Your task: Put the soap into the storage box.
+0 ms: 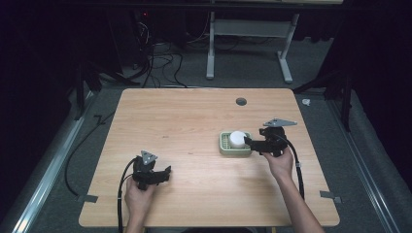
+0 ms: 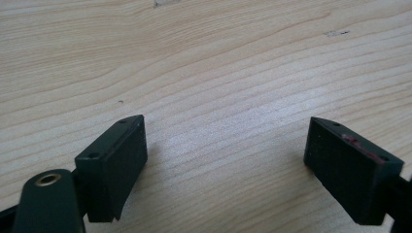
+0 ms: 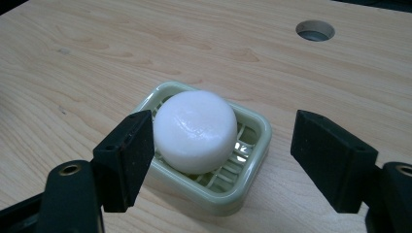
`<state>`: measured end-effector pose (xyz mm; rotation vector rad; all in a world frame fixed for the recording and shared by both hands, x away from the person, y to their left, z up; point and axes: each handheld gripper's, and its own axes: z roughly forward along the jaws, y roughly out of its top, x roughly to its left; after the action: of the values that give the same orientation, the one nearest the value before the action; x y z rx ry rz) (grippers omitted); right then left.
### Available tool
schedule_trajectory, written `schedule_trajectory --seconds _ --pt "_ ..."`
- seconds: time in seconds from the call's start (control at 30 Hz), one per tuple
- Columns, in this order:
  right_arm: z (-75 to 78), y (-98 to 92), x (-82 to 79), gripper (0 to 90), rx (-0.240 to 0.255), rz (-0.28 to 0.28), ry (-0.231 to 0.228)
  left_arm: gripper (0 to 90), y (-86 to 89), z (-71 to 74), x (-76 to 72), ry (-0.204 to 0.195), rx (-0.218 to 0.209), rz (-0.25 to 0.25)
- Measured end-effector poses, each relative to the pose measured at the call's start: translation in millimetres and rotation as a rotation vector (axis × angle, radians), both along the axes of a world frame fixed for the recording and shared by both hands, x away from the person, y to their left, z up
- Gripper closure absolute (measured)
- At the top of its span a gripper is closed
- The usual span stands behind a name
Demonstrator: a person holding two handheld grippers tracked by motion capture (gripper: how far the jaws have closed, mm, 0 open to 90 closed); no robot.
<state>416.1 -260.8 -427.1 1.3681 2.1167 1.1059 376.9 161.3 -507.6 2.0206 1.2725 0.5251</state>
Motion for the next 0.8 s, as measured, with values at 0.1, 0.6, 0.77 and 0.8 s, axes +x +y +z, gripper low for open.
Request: schedule_trajectory --seconds 0.1,0.6,0.77,0.8 --pt "0.9 -3.2 -3.2 24.9 0.001 0.001 -0.008 16.2 0.0 0.0 0.0 0.0 0.0 0.0" --pt "10.6 -22.8 -23.3 25.2 0.03 -0.03 -0.038 16.2 0.0 0.0 0.0 0.0 0.0 0.0" --pt "9.8 -28.2 -28.4 25.2 0.033 -0.035 -0.037 16.2 0.0 0.0 0.0 0.0 0.0 0.0" --pt "9.8 -29.2 -29.7 25.2 0.036 -0.04 -0.037 16.2 0.0 0.0 0.0 0.0 0.0 0.0"
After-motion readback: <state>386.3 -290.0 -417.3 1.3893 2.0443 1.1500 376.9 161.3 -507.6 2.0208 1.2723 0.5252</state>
